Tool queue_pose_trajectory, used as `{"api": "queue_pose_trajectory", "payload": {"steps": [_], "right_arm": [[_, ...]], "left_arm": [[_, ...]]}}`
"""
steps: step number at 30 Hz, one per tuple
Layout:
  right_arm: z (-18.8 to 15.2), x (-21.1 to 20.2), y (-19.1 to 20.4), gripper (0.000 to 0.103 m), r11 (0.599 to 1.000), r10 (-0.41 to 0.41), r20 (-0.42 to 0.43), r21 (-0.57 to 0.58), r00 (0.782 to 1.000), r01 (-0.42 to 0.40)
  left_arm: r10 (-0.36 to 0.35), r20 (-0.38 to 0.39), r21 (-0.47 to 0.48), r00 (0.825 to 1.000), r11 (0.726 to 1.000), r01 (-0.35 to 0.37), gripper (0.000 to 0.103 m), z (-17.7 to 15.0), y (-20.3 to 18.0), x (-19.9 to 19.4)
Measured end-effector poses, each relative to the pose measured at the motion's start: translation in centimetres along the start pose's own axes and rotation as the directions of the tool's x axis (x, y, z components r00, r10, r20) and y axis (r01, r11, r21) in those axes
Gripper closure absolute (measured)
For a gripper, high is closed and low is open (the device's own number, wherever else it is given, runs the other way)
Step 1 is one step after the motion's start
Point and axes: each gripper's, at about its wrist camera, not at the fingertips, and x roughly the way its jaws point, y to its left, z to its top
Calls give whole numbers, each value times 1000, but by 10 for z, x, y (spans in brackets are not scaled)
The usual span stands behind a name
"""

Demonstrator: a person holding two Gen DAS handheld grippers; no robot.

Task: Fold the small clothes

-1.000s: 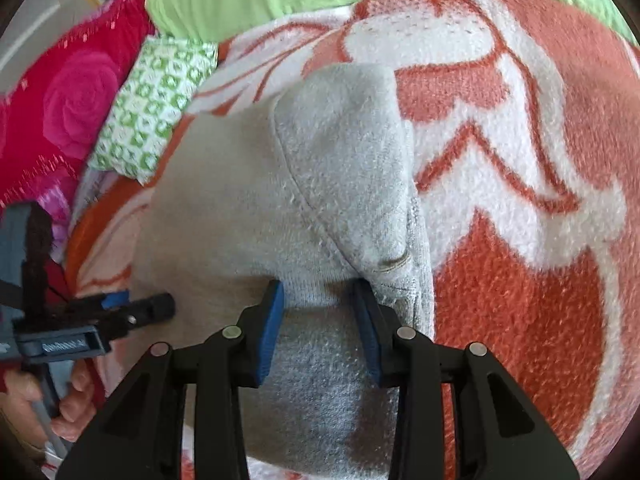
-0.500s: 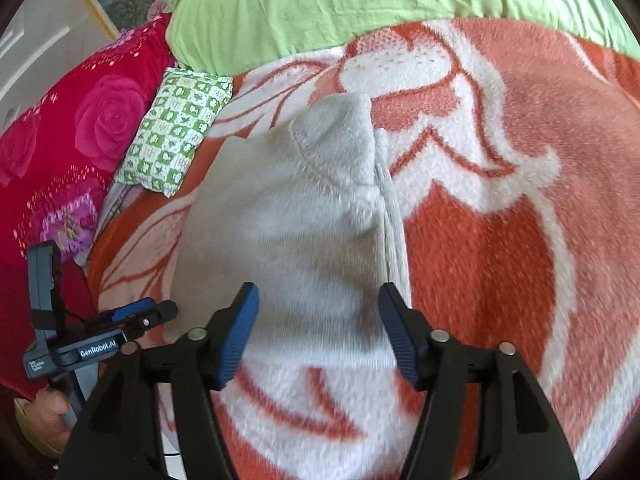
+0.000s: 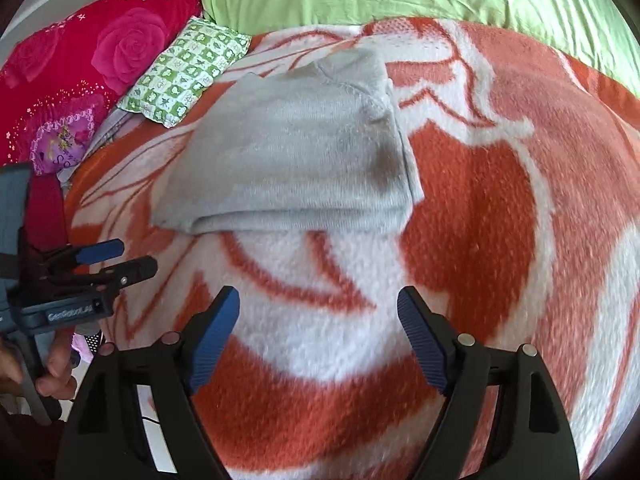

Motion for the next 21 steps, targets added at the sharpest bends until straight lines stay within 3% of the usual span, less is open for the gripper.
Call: {"api": "queue_pose_trajectory", "payload": {"steps": [8,12,16,21], "right_arm": [[24,-30,9,13,999,2,126,-42,992,4],[38,-38,18,1,993,13,178,-115,984,8],[42,-26,20,0,988,3,164,-153,986,23],[38,-6,11,0,995,-6,115,-101,993,17]], "left_arm": [[32,124,35,992,999,-37,17,22,-7,-33],[34,150,8,988,999,-36,16,34,-4,-34],[48,156,-4,987,999,-48,16,37,-5,-25],[66,147,8,987,998,-68,16,32,-10,-10]]}}
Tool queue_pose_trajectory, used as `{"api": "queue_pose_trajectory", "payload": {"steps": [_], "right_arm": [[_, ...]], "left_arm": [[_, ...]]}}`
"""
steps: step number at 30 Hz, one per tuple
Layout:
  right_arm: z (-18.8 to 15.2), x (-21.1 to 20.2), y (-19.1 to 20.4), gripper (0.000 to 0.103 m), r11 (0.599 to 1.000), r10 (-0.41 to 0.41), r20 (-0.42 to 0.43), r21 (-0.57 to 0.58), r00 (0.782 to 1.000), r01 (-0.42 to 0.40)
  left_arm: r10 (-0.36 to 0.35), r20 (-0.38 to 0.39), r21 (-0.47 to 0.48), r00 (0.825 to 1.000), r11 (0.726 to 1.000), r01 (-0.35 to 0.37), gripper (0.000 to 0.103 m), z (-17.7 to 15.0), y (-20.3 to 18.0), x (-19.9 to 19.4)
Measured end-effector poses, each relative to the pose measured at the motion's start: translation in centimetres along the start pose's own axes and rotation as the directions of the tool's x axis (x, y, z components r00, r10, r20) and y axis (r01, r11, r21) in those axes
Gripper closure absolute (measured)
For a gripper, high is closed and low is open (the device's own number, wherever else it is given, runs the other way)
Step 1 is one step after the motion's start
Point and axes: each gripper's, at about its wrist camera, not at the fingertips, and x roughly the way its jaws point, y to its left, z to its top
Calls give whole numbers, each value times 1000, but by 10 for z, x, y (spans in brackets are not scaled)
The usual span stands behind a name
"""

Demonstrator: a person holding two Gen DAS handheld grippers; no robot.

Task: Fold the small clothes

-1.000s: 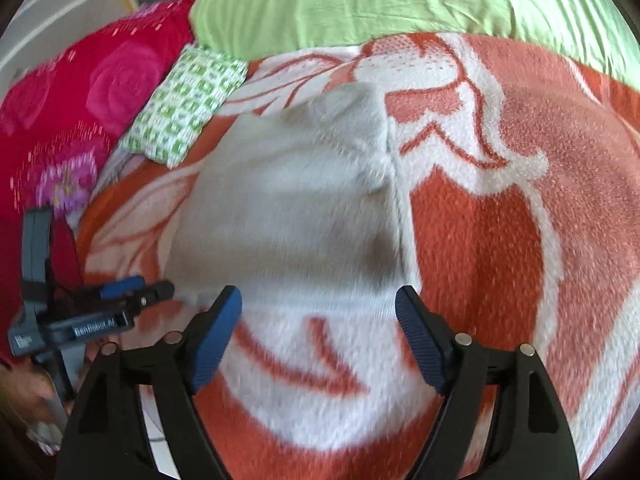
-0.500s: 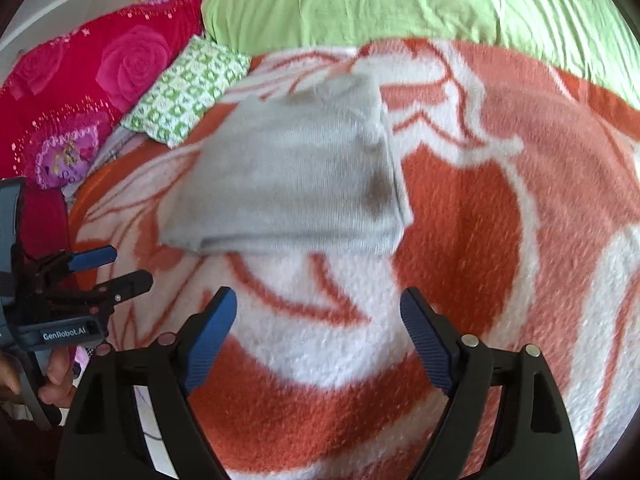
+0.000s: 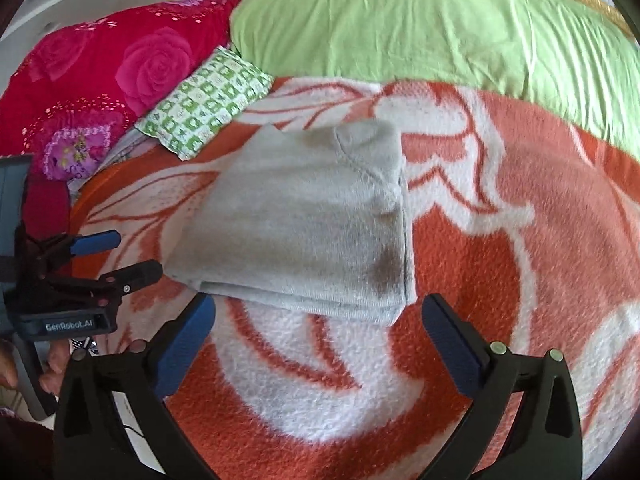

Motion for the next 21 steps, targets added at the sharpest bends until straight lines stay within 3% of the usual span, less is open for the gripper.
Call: {"api": "queue_pose_trajectory", "payload": {"steps": [10,21], "right_arm": [[-8,14,-3,0,1000,-13,-12,-11,1000,13],[-3,18,5,0,999,9,4,-50,1000,-8]], "left_arm": [[22,-31,0,999,1000,-22,16,-8,1,19],[15,2,-4,1000,1000,-15,15,0,-1,13]]}}
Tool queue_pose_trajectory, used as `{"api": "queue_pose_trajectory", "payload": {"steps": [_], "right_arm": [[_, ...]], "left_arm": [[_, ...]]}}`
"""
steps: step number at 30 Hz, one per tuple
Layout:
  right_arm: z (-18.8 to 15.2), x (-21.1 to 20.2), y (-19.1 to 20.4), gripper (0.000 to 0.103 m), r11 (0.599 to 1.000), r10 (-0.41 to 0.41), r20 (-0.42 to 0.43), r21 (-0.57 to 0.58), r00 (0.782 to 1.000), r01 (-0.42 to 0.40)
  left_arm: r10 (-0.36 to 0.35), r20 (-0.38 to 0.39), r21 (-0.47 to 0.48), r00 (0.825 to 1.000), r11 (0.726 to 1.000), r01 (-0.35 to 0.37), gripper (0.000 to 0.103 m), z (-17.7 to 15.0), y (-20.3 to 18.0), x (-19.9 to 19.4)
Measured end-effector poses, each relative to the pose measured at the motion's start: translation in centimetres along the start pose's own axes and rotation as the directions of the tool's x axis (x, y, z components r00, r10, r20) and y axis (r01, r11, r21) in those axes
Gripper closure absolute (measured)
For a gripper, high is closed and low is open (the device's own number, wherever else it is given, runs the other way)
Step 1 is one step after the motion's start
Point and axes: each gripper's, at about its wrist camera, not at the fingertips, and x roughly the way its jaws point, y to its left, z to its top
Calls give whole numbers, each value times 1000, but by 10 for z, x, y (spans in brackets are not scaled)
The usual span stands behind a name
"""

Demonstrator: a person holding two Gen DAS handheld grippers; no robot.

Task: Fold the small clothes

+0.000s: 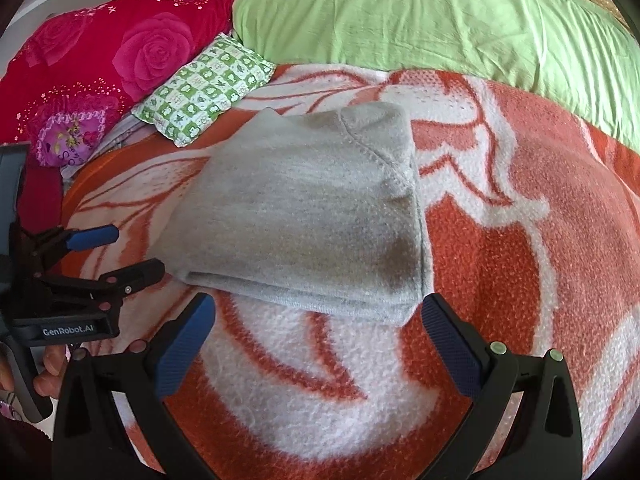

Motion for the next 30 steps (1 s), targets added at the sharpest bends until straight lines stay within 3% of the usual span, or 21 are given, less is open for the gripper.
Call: {"api": "queue_pose_trajectory", "payload": {"steps": [30], "right_arm": [[5,-5,4,0,1000,18,7,6,1000,-18]], "left_arm": [[8,-10,-21,1000,1000,-8,15,4,-2,0]]}}
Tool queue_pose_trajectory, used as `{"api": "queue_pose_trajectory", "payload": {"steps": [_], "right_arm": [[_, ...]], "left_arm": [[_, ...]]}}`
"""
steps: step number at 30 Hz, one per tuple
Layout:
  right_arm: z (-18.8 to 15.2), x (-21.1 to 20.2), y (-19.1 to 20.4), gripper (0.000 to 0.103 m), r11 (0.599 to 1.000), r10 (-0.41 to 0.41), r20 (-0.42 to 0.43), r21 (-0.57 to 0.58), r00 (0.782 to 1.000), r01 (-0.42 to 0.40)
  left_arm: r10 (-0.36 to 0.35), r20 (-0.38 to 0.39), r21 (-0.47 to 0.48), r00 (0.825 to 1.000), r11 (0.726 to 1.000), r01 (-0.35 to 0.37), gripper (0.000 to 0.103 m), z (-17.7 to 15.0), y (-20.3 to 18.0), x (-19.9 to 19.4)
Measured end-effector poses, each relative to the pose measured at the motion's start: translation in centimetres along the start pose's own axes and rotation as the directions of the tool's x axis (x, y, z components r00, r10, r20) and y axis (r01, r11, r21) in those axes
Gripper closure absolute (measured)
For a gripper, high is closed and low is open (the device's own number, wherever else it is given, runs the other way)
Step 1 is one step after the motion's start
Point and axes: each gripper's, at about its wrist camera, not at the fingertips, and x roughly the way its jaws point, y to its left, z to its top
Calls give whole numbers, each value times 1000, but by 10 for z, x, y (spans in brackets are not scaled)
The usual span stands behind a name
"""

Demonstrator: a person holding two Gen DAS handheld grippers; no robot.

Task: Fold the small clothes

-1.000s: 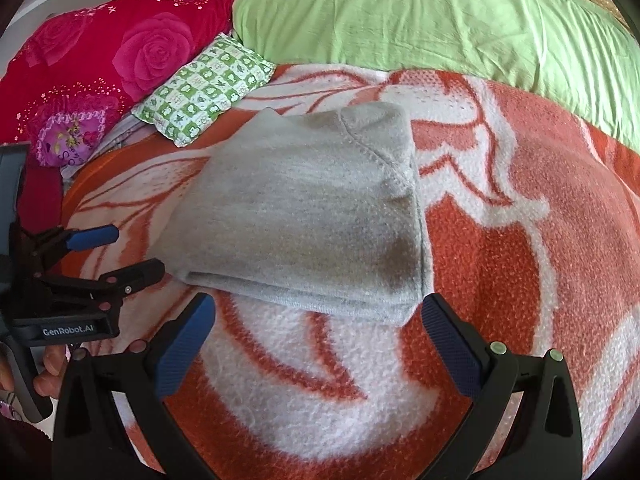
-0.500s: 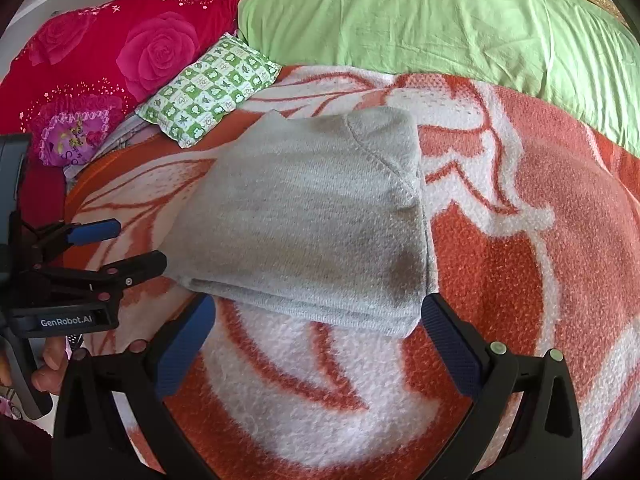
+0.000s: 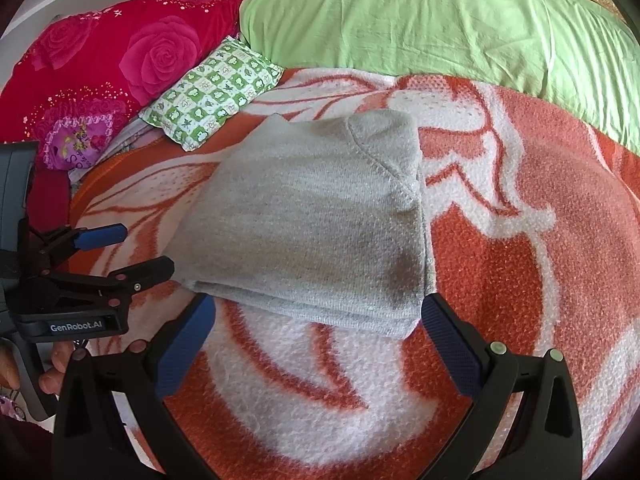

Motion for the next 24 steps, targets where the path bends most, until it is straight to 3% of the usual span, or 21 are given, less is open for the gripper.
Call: {"api": "queue_pose_trajectory", "payload": {"steps": [24], "right_arm": [[8,-3,-1,0,1000,9,12,12,1000,-9]], "left_arm": [[3,-1,-1,1000,1000,-3,15,3,2,1]]}}
